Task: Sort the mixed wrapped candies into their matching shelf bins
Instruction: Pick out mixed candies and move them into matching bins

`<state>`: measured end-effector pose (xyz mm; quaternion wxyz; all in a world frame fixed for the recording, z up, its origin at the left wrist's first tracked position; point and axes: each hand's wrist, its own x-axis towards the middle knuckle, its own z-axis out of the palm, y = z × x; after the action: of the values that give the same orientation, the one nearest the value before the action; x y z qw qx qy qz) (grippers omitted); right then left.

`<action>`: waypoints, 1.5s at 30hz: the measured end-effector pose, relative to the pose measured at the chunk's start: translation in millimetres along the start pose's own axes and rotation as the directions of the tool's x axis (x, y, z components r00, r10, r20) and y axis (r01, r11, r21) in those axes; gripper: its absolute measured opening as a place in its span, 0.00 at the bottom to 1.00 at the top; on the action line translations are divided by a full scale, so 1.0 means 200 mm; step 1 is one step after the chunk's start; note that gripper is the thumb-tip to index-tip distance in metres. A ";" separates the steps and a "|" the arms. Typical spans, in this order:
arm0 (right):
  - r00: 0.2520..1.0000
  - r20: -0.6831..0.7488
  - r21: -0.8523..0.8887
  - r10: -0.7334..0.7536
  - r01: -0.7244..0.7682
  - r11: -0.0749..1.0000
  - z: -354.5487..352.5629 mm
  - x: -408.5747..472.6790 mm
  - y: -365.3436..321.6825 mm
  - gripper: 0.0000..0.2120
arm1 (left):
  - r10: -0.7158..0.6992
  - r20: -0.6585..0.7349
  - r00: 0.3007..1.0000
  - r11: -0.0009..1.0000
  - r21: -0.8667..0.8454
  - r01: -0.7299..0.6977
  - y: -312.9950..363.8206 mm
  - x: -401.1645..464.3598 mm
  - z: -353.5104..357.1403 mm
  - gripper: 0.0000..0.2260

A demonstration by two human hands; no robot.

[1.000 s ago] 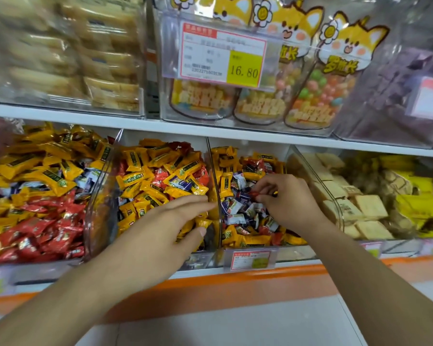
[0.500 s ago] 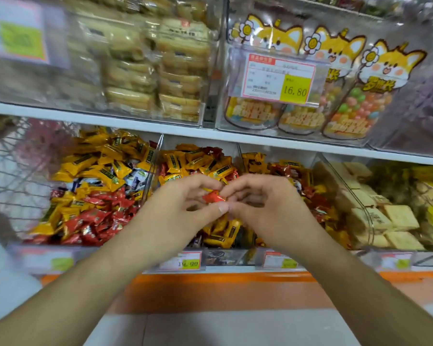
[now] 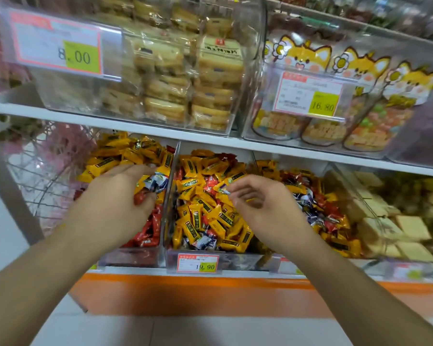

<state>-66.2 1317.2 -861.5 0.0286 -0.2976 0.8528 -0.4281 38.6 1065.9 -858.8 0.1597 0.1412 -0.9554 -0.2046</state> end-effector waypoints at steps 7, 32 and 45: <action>0.950 -0.306 -0.340 0.069 -0.176 0.924 -0.28 0.11 0.36 0.10 | 0.343 0.143 0.928 0.924 -0.229 -0.306 0.32 0.01 0.25 0.20; 0.930 -0.139 -0.451 0.340 -0.365 0.815 -0.55 0.40 0.75 0.24 | 0.474 0.362 0.803 0.877 -0.270 -0.397 0.61 0.08 0.54 0.26; 0.899 -0.382 -0.234 0.213 -0.317 0.919 -0.55 0.25 0.76 0.12 | 0.465 0.378 0.801 0.882 -0.275 -0.383 0.62 0.08 0.52 0.24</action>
<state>-213.8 1438.2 -895.7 -0.1088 -0.0977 0.9304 -0.3360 -38.9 1206.0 -891.4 -0.0022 -0.1413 -0.9503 -0.2773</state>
